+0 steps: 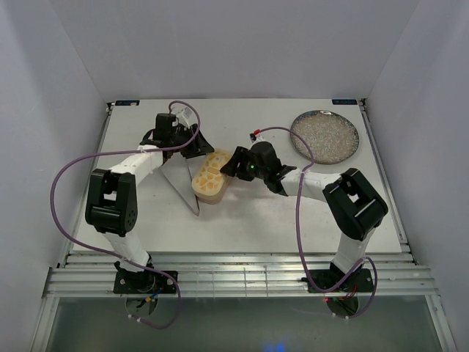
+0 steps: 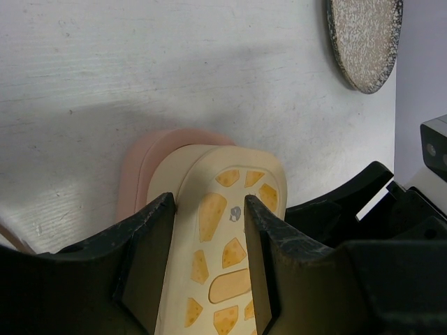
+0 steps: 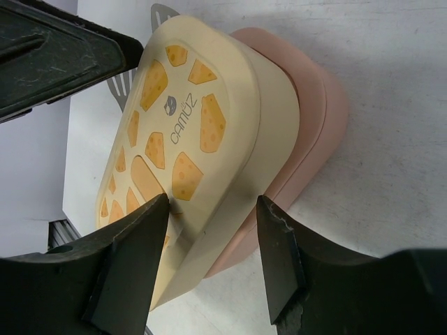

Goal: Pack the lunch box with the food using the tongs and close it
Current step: Place the packing box into the packing box, then reset both arms

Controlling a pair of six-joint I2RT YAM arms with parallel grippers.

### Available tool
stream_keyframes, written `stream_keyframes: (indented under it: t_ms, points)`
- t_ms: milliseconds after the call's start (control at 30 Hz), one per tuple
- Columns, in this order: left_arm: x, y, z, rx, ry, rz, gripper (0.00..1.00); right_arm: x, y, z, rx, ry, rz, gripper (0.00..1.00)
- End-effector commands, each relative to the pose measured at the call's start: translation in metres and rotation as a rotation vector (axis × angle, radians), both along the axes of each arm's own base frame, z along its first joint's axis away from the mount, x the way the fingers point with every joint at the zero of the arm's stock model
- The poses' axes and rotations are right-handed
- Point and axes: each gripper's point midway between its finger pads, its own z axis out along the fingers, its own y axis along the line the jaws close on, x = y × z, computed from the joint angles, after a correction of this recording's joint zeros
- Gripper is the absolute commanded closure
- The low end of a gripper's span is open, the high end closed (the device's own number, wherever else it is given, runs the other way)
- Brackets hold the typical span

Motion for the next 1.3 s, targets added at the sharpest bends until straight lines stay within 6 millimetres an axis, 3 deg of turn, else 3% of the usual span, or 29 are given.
stream_keyframes:
  t_ms: [0,300,533,633,667,700,767,800,833,867,900,933,967,1000,1067,1100,1133,1167,1200,1233,1267]
  points:
    - [0.007,-0.010,0.014,-0.026,-0.044,-0.030,0.45,0.013,0.004,0.017,0.019,-0.051,0.003,0.41]
    - [0.014,-0.008,0.016,0.002,-0.052,-0.013,0.45,0.013,-0.006,0.024,0.012,-0.074,-0.008,0.41]
    - [0.048,0.024,0.054,0.114,-0.114,0.146,0.36,0.006,-0.020,0.037,-0.019,-0.109,-0.010,0.39]
    - [0.063,0.047,0.088,0.156,-0.174,0.226,0.27,-0.008,-0.035,0.043,-0.040,-0.132,-0.013,0.37]
    - [0.066,0.053,0.106,0.159,-0.200,0.243,0.18,-0.011,-0.040,0.044,-0.051,-0.137,-0.014,0.37]
    - [0.065,0.055,0.117,0.167,-0.220,0.247,0.02,-0.018,-0.050,0.053,-0.067,-0.147,-0.023,0.34]
    - [0.053,0.051,0.145,0.149,-0.272,0.212,0.02,-0.030,-0.067,0.048,-0.114,-0.141,-0.037,0.28]
    - [0.046,0.048,0.152,0.132,-0.284,0.195,0.02,-0.032,-0.080,0.063,-0.116,-0.178,-0.081,0.20]
    - [0.031,0.041,0.172,0.105,-0.325,0.163,0.02,-0.041,-0.093,0.052,-0.163,-0.155,-0.087,0.17]
    - [0.022,0.038,0.177,0.100,-0.340,0.145,0.02,-0.045,-0.100,0.054,-0.183,-0.154,-0.101,0.01]
    - [0.010,0.035,0.164,0.105,-0.318,0.126,0.02,-0.050,-0.110,0.065,-0.190,-0.175,-0.124,0.10]
    - [0.000,0.030,0.161,0.102,-0.322,0.107,0.02,-0.055,-0.126,0.057,-0.254,-0.147,-0.153,0.10]
    - [-0.019,0.022,0.179,0.074,-0.380,0.073,0.02,-0.059,-0.134,0.058,-0.282,-0.150,-0.159,0.10]
    - [-0.036,0.020,0.150,0.078,-0.331,0.049,0.02,-0.063,-0.141,0.069,-0.281,-0.171,-0.174,0.10]
    - [-0.061,0.010,0.150,0.058,-0.381,0.012,0.02,-0.070,-0.163,0.068,-0.352,-0.156,-0.219,0.10]
    - [-0.081,0.012,0.169,0.028,-0.439,0.021,0.02,-0.071,-0.175,0.079,-0.359,-0.184,-0.268,0.10]
    - [-0.097,0.012,0.145,0.026,-0.408,0.006,0.02,-0.073,-0.184,0.082,-0.372,-0.191,-0.295,0.10]
    - [-0.106,0.012,0.150,0.003,-0.440,0.002,0.02,-0.078,-0.194,0.081,-0.400,-0.185,-0.310,0.10]
    - [-0.123,0.014,0.165,-0.031,-0.486,0.006,0.02,-0.081,-0.204,0.093,-0.396,-0.224,-0.340,0.10]
    - [-0.132,0.014,0.155,-0.035,-0.480,-0.007,0.02,-0.083,-0.209,0.096,-0.399,-0.241,-0.351,0.10]
    - [-0.139,0.014,0.158,-0.044,-0.496,-0.016,0.02,-0.085,-0.213,0.100,-0.399,-0.258,-0.354,0.10]
